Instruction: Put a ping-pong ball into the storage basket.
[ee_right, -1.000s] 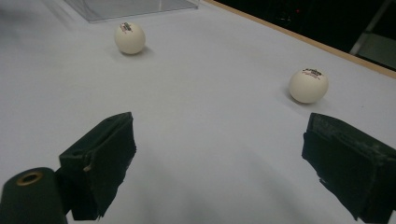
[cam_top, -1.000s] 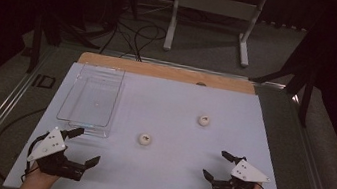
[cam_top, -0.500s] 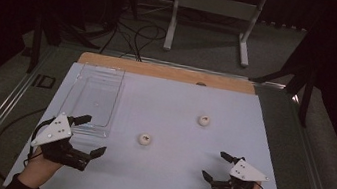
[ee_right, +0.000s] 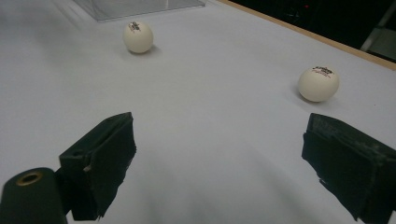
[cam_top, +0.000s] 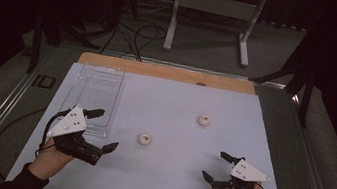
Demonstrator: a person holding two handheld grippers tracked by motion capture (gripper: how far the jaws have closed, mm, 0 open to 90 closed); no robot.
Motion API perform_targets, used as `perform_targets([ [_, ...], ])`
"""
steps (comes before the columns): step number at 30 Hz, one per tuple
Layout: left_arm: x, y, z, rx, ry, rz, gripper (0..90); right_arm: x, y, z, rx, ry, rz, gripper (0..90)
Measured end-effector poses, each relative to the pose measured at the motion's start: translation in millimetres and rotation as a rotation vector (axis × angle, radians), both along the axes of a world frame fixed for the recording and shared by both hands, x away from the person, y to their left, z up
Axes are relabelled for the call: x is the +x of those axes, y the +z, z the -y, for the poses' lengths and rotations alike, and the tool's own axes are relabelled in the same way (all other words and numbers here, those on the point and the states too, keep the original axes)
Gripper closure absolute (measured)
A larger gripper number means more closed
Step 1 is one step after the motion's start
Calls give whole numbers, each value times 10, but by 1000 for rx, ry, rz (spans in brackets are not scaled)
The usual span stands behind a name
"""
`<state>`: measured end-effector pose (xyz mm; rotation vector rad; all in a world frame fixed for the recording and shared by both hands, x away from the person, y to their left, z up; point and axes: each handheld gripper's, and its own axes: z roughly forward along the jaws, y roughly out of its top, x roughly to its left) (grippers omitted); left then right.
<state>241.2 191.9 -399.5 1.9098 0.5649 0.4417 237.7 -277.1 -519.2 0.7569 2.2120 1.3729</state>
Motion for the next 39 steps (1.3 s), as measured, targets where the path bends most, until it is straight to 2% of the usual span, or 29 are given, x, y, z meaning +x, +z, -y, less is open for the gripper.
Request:
perform_targets([
  [10, 127, 72, 189, 8, -43, -13, 3, -1, 2, 0, 8, 1, 0, 94],
  [16, 212, 88, 315, 26, -46, -5, 3, 6, -3, 3, 6, 6, 0, 94],
  [25, 352, 52, 493, 34, -39, -65, 3, 1, 1, 6, 9, 3, 0, 94],
  [27, 371, 45, 532, 32, -45, -65, 3, 6, -2, 5, 10, 7, 2, 94],
  [33, 436, -6, 681, 83, -80, -84, 3, 10, -4, 7, 5, 16, 6, 95],
  [39, 514, -137, 843, 126, -91, -112, 4, 8, -3, 5, 5, 16, 7, 94],
])
